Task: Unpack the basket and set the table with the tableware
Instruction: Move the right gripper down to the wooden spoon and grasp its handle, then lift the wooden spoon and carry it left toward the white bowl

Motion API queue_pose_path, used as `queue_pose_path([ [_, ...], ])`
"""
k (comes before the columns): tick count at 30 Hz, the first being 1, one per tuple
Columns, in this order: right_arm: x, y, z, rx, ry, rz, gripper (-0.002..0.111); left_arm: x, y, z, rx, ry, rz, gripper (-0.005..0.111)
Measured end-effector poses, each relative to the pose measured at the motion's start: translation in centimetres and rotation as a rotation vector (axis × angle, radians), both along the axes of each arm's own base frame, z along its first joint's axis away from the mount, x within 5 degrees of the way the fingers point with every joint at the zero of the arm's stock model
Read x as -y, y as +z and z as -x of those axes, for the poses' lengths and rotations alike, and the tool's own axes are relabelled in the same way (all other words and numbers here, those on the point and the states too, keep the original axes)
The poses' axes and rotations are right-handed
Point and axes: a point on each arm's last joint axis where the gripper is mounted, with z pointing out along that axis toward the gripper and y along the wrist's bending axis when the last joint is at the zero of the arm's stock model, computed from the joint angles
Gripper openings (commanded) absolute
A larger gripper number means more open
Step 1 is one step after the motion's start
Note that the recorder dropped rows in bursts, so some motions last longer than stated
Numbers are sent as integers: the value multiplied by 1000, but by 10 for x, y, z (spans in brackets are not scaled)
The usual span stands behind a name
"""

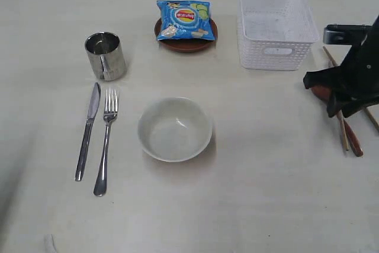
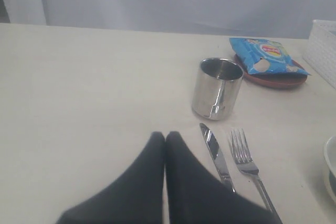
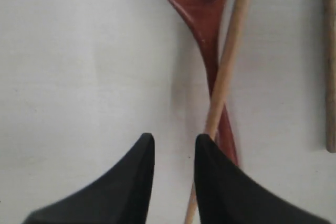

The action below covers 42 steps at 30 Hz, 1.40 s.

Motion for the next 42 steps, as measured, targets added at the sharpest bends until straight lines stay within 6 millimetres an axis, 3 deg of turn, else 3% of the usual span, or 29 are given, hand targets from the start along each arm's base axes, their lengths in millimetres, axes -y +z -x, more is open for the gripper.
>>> queue_pose_path([
  [7, -6, -26, 0, -104, 25, -60, 26, 0, 0, 0, 0, 0, 0, 0],
  [13, 12, -26, 2, -127, -63, 138, 26, 0, 0, 0, 0, 0, 0, 0],
  [27, 8, -27, -8, -17, -13, 93, 26, 0, 0, 0, 0, 0, 0, 0],
  [34, 8, -41, -13, -49, 20, 98, 26, 0, 0, 0, 0, 0, 0, 0],
  [36, 8, -41, -13, -52, 22, 98, 20, 0, 0, 0, 0, 0, 0, 0],
  [39, 8, -41, -13, -54, 24, 97, 0, 0, 0, 0, 0, 0, 0, 0],
  [42, 7, -41, -13, -55, 35, 89, -1, 0, 0, 0, 0, 0, 0, 0],
])
